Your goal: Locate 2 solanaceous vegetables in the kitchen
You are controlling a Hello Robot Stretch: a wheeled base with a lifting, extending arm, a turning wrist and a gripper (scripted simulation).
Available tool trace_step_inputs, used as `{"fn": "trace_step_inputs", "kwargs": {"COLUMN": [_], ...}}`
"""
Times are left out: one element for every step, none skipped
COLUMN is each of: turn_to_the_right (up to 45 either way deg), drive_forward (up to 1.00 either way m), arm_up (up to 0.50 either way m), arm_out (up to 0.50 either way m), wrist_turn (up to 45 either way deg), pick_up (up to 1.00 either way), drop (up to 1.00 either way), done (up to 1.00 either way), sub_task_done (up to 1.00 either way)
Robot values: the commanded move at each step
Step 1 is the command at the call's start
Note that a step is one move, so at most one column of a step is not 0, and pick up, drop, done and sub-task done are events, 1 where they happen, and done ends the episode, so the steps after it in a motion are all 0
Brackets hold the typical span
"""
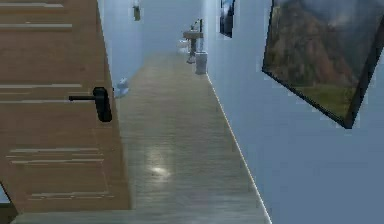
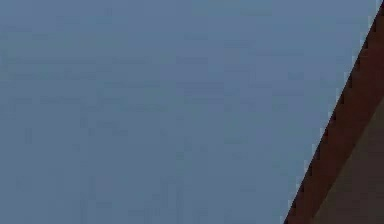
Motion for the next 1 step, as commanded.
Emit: {"fn": "trace_step_inputs", "kwargs": {"turn_to_the_right": [-45.0], "drive_forward": [0.0], "arm_up": [0.0], "arm_out": [0.0], "wrist_turn": [0.0], "pick_up": [0.0], "drop": [0.0], "done": [0.0], "sub_task_done": [0.0]}}
